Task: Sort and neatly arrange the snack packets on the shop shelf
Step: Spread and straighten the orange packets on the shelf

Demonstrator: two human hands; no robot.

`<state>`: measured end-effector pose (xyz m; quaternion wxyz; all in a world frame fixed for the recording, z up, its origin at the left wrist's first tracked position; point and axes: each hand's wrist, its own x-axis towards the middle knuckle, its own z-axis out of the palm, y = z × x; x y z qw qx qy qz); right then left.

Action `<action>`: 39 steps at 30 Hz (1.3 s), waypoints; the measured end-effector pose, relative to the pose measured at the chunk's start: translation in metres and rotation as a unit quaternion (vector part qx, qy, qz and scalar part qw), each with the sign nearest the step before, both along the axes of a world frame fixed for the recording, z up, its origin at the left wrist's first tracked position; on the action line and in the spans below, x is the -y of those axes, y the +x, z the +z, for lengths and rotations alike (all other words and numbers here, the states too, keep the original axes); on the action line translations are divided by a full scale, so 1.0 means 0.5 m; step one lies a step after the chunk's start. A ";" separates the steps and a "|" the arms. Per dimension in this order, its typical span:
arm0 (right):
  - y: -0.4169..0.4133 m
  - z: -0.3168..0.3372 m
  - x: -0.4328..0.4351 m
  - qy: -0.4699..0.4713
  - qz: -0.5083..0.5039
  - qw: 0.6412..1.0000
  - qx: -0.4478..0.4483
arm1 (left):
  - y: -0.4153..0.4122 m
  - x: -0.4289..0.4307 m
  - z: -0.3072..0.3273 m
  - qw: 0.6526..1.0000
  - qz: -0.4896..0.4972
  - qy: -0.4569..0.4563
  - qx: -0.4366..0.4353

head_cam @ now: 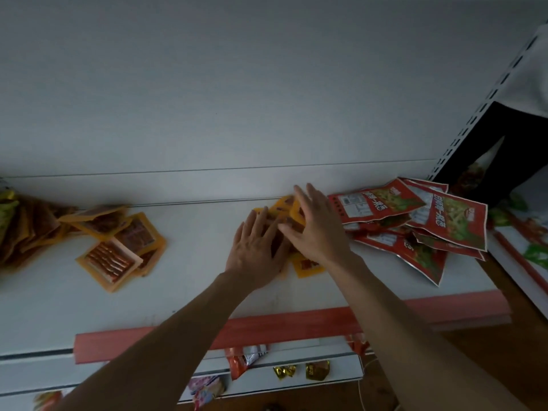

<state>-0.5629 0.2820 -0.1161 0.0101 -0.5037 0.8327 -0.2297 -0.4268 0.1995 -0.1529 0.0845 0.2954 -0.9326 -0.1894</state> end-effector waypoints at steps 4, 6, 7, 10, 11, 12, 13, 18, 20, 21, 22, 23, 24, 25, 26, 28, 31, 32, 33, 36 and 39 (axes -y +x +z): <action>0.010 -0.049 -0.011 0.062 0.022 0.997 -0.042 | -0.011 0.006 -0.009 0.999 -0.009 -0.040 0.015; 0.007 -0.060 -0.011 0.070 0.017 0.997 -0.007 | -0.020 0.016 -0.006 0.999 -0.016 -0.038 0.013; 0.002 -0.061 -0.007 0.074 0.015 0.997 0.020 | -0.027 0.022 -0.004 0.999 -0.017 -0.034 0.018; -0.009 -0.064 0.008 0.082 -0.007 0.996 0.038 | -0.050 0.036 0.001 1.000 0.002 -0.023 0.004; -0.007 -0.067 0.010 0.080 -0.019 0.996 0.025 | -0.057 0.038 0.002 1.000 0.012 -0.016 -0.006; -0.004 -0.070 0.012 0.077 -0.031 0.997 0.011 | -0.061 0.040 0.001 1.000 0.018 -0.008 -0.017; -0.002 -0.072 0.013 0.078 -0.039 0.996 0.000 | -0.064 0.043 0.000 0.999 0.020 0.006 -0.026; 0.001 -0.065 0.019 0.087 -0.043 0.995 -0.012 | -0.053 0.061 0.001 0.998 -0.020 0.056 -0.026; 0.001 -0.053 0.018 0.081 -0.037 0.996 0.000 | -0.048 0.055 -0.002 0.999 -0.012 0.037 -0.027; 0.001 -0.045 0.018 0.078 -0.033 0.996 0.005 | -0.047 0.051 -0.002 0.998 0.000 0.035 -0.046; 0.002 -0.038 0.017 0.072 -0.029 0.997 0.009 | -0.047 0.046 -0.001 0.997 0.010 0.030 -0.066; 0.002 -0.033 0.017 0.061 -0.026 0.998 0.010 | -0.047 0.043 -0.001 0.996 0.017 0.019 -0.080; 0.002 -0.028 0.016 0.050 -0.025 0.998 0.008 | -0.047 0.040 0.002 0.996 0.020 0.010 -0.088; 0.003 -0.024 0.014 0.042 -0.026 0.999 0.002 | -0.048 0.040 0.005 0.996 0.020 0.008 -0.090; 0.004 -0.021 0.013 0.040 -0.029 0.999 -0.002 | -0.048 0.040 0.008 0.996 0.016 0.012 -0.087; 0.005 -0.016 0.009 0.045 -0.035 0.998 -0.003 | -0.049 0.044 0.012 0.997 0.004 0.018 -0.071; 0.000 -0.005 0.002 0.026 -0.040 0.999 -0.003 | -0.049 0.045 0.013 0.998 0.002 0.005 -0.060; -0.004 0.001 0.000 0.010 -0.044 0.999 -0.007 | -0.051 0.043 0.015 0.998 0.004 -0.002 -0.061; -0.010 0.009 -0.003 -0.009 -0.052 0.999 -0.014 | -0.055 0.041 0.017 0.998 0.004 -0.007 -0.063; -0.032 0.033 -0.006 -0.040 -0.085 0.995 -0.026 | -0.076 0.029 0.028 0.997 -0.016 -0.019 -0.077; -0.036 0.038 -0.013 -0.010 -0.087 0.996 -0.021 | -0.095 0.015 0.038 0.994 -0.031 -0.029 -0.099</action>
